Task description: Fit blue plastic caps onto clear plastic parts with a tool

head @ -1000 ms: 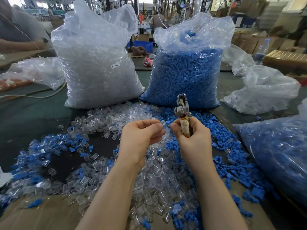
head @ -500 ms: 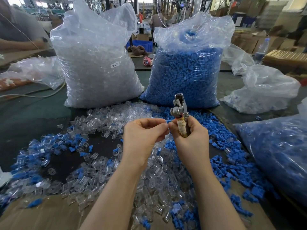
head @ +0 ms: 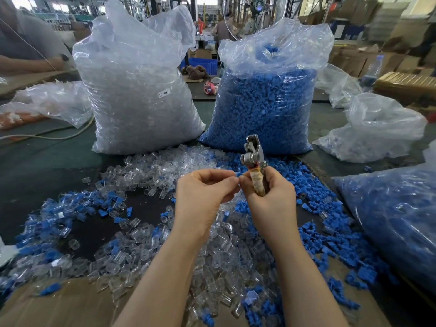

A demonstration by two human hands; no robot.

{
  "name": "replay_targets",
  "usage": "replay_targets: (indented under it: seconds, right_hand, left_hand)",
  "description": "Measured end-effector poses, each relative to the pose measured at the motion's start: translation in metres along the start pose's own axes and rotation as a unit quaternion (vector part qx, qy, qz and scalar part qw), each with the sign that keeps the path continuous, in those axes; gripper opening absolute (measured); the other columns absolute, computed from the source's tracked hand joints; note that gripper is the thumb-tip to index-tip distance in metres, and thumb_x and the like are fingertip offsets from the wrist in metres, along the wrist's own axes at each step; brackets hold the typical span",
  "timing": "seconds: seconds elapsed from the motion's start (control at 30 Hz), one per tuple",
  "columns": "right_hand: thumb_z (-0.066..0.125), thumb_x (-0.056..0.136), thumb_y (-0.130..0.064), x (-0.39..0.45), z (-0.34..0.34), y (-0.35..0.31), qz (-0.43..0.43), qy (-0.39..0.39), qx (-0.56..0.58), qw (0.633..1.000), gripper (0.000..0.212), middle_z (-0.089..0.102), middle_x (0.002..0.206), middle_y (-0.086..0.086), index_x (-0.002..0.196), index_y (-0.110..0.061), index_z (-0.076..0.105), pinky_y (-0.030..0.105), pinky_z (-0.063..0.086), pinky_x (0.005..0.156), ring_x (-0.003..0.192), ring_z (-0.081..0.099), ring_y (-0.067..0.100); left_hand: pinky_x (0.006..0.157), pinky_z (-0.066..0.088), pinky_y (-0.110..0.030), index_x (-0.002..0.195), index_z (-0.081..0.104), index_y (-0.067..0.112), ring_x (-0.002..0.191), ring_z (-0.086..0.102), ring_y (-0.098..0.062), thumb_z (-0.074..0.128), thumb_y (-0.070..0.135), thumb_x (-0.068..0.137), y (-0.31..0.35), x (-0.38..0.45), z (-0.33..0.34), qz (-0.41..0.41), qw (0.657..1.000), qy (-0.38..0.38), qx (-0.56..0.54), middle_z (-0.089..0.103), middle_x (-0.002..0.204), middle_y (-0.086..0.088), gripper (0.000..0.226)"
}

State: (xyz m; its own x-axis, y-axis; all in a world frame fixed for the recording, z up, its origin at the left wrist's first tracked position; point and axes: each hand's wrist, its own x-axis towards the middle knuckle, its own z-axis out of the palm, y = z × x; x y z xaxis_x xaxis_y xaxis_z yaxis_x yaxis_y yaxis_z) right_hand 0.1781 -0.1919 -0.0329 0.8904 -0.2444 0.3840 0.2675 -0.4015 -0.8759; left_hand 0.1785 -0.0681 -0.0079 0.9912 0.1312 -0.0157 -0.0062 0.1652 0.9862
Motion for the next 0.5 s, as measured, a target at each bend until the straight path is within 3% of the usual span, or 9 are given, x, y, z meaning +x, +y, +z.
replay_targets:
  seconds: [0.27, 0.5]
  right_hand:
    - [0.070, 0.088, -0.029, 0.0006, -0.0011, -0.0014, 0.009, -0.010, -0.012, 1.000, 0.015, 0.064, 0.068, -0.005, 0.083, -0.016, 0.063, 0.040, 0.048, 0.060, 0.062, 0.057, 0.013]
    - [0.070, 0.088, -0.029, 0.0010, -0.0005, 0.0004, 0.013, -0.016, -0.019, 1.000, 0.014, 0.060, 0.064, -0.009, 0.081, -0.019, 0.063, 0.029, 0.043, 0.054, 0.056, 0.052, 0.004]
  left_hand:
    - [0.068, 0.060, -0.025, 0.080, 0.076, 0.009, 0.080, 0.075, -0.027, 0.079, 0.001, 0.078, -0.0007, 0.0008, -0.0008, -0.004, 1.000, -0.003, 0.008, 0.076, 0.078, -0.009, 0.009]
    - [0.068, 0.060, -0.025, 0.079, 0.076, 0.010, 0.076, 0.075, -0.024, 0.079, 0.002, 0.078, -0.0018, 0.0010, -0.0016, -0.003, 1.000, -0.003, 0.013, 0.076, 0.077, -0.008, 0.009]
